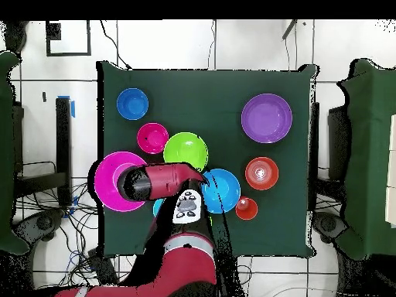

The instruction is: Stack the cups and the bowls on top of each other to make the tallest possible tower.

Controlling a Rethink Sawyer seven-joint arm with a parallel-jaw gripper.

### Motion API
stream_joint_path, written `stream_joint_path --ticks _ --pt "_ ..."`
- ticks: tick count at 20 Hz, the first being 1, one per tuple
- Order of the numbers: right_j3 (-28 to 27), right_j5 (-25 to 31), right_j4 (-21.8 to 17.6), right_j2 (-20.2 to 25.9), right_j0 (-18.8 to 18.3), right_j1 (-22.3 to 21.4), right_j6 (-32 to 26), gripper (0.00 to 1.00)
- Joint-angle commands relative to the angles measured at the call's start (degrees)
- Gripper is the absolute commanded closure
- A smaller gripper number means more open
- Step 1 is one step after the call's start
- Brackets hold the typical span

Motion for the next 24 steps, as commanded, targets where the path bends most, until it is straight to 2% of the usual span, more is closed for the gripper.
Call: stream_joint_path --ticks 1,4,18,22,24 --pt "0.71 0.03 -0.31 4.4 1.67 0.54 5.88 0.0" --pt "-4.66 4.92 -4.09 -3.29 6.97 0.6 4.5 0.0" --pt "-5.43 9.05 -4.25 -4.82 6.51 -1.44 0.33 0.0" --pt "-6.1 9.38 -5.49 -6.67 7.25 -1.89 -0.47 0.0" --pt "-5.95 7.63 -6.5 -6.1 5.32 -1.54 -2.33 0.0"
